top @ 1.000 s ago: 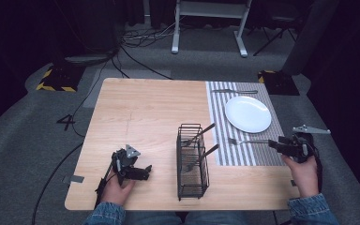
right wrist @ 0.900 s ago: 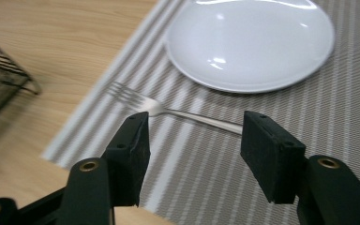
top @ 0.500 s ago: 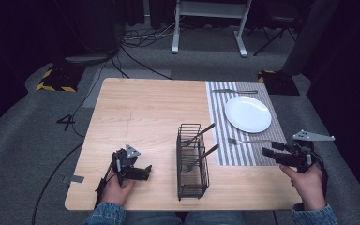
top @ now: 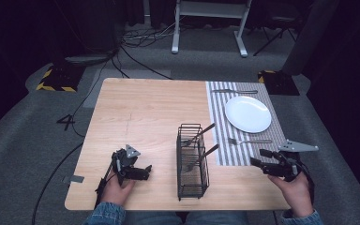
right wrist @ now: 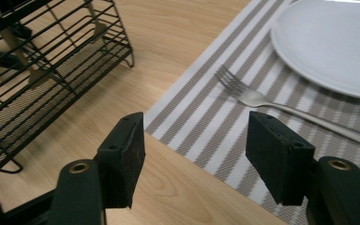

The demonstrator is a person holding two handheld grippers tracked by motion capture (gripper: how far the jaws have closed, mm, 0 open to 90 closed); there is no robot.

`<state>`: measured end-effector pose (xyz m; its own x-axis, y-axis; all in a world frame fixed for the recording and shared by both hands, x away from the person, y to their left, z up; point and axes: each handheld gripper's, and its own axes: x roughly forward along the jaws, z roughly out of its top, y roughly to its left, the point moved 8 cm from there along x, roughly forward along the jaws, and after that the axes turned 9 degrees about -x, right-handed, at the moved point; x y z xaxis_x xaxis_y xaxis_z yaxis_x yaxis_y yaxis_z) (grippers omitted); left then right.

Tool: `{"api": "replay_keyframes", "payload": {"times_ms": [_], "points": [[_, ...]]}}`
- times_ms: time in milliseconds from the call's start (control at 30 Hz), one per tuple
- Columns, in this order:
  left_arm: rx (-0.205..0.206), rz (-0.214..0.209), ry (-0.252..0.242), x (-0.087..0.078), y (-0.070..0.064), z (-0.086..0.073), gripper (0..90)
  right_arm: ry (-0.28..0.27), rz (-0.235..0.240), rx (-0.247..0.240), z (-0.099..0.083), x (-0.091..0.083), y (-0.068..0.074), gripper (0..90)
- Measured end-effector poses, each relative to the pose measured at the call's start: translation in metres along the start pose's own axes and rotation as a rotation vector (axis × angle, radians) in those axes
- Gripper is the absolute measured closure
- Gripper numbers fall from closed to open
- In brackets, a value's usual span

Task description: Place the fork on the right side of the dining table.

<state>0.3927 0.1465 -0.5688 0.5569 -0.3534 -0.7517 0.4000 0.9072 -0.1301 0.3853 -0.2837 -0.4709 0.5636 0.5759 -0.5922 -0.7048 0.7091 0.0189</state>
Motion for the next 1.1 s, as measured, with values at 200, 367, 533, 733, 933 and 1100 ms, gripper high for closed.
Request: {"api": "replay_keyframes", "payload": {"times_ms": [200, 367, 533, 733, 933, 1100], "points": [[-0.002, 0.0, -0.001, 0.0, 0.0, 0.0, 0.4, 0.011, 0.033, -0.002, -0.01, 0.012, 0.012, 37.6], [-0.002, 0.0, -0.001, 0.0, 0.0, 0.0, 0.4, 0.015, 0.059, -0.011, -0.018, 0.029, 0.023, 37.5], [0.0, 0.0, 0.0, 0.0, 0.0, 0.0, 0.4, 0.065, 0.003, -0.08, -0.029, 0.048, 0.022, 40.8], [-0.002, 0.0, -0.001, 0.0, 0.0, 0.0, 0.4, 0.091, -0.007, -0.14, -0.041, 0.064, 0.027, 39.5], [0.0, 0.0, 0.0, 0.0, 0.0, 0.0, 0.3, 0.098, -0.015, -0.192, -0.046, 0.07, 0.033, 38.6], [-0.002, 0.0, -0.001, 0.0, 0.0, 0.0, 0.3, 0.088, -0.004, -0.188, -0.055, 0.074, 0.032, 32.3]]}}
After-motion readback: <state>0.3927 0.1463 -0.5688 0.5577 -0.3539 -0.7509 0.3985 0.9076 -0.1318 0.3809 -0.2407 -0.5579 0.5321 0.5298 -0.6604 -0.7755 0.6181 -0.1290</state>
